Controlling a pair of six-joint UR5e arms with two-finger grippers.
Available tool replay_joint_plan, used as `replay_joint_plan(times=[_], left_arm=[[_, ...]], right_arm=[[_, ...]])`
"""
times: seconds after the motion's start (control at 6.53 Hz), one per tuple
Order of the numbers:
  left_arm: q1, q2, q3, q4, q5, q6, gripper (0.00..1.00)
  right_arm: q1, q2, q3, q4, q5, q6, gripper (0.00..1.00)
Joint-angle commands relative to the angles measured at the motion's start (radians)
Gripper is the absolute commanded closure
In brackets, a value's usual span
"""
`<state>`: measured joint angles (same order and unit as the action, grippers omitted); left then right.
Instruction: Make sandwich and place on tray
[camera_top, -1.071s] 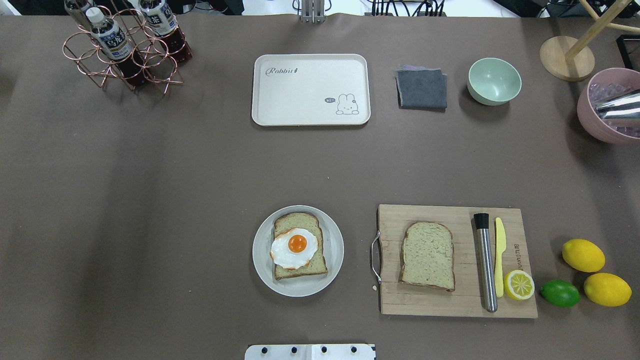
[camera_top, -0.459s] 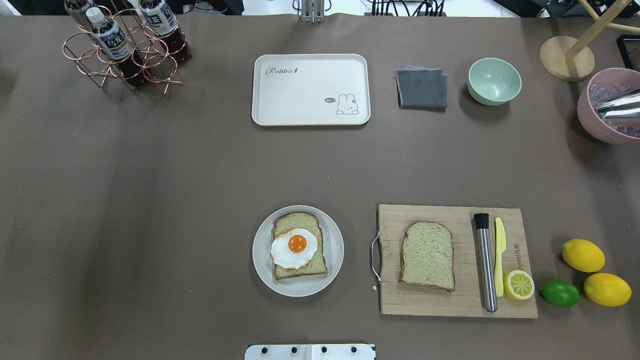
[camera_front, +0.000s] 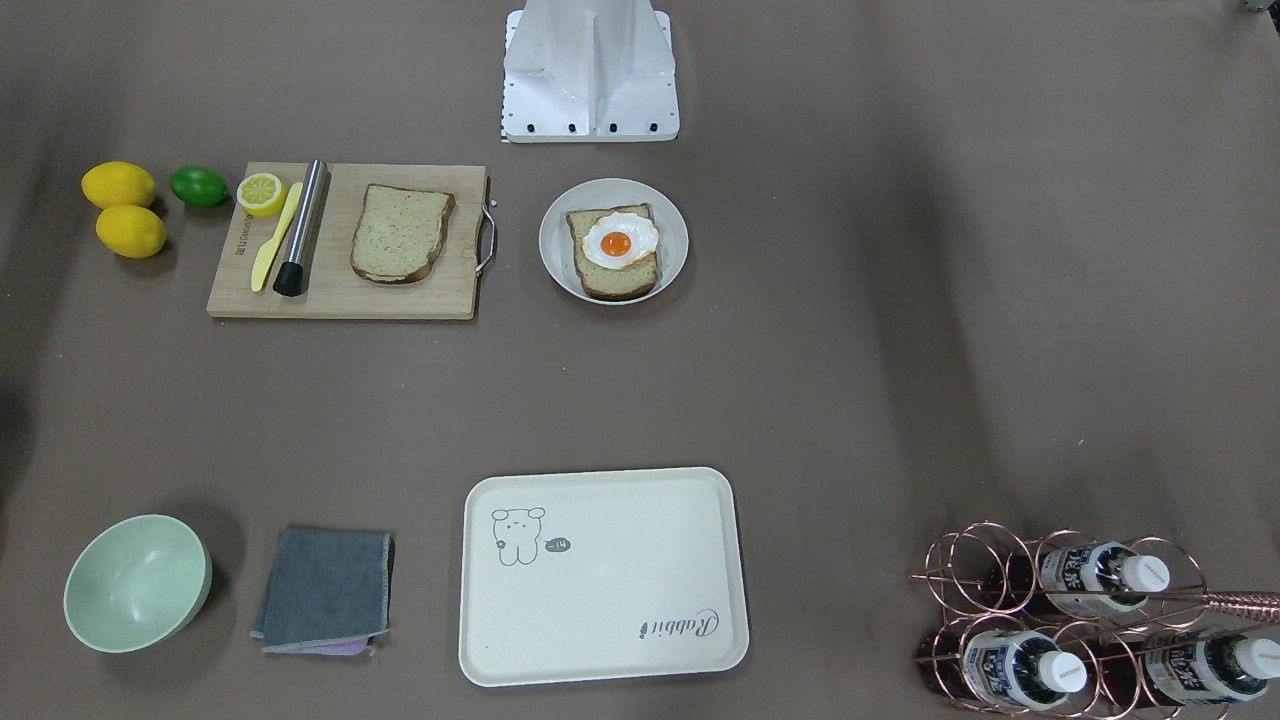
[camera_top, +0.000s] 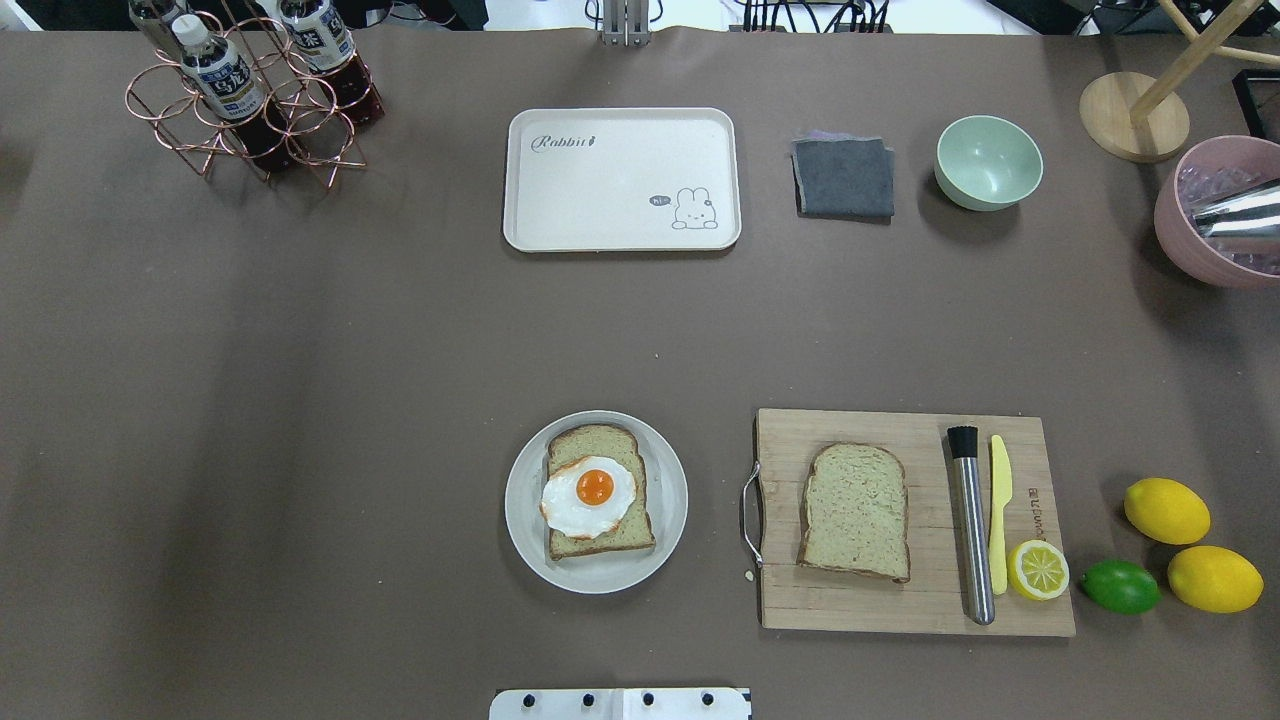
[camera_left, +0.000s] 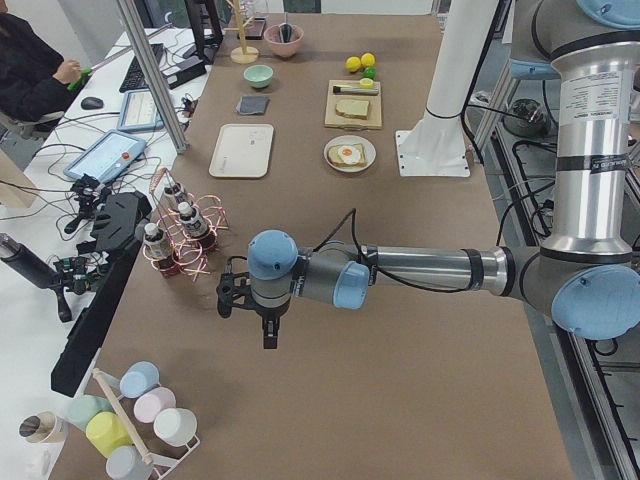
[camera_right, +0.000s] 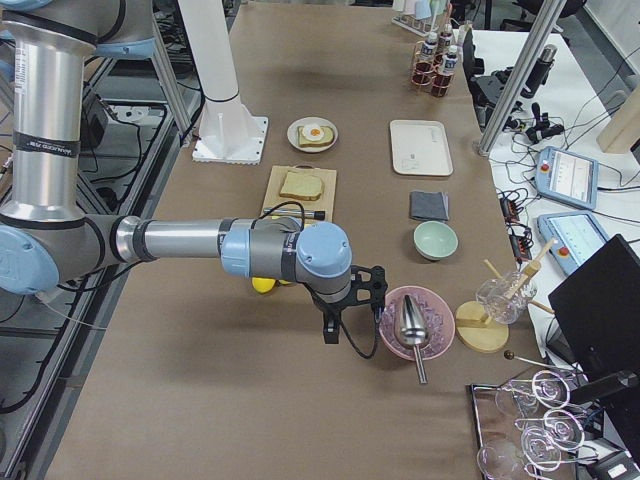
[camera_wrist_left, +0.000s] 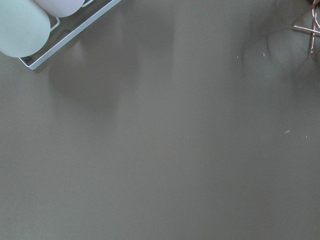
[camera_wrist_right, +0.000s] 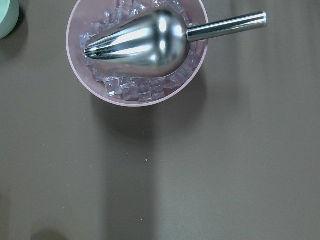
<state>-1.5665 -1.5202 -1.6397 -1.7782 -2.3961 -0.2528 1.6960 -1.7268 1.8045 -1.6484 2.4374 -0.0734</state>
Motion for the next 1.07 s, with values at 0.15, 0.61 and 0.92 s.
replay_joint_plan(times=[0.15,0.61,0.92], left_arm=[[-0.001,0.002,0.001,0.000,0.000,0.001,0.02],[-0.001,0.002,0.004,-0.001,0.000,0.001,0.02],[0.000,0.002,0.003,-0.001,0.000,0.001,0.02]], right_arm=[[-0.003,0.001,0.002,0.001,0.002,0.003,0.00],[-0.010,0.003,0.004,-0.001,0.002,0.006,0.00],[-0.013,0.003,-0.001,-0.001,-0.001,0.006,0.00]])
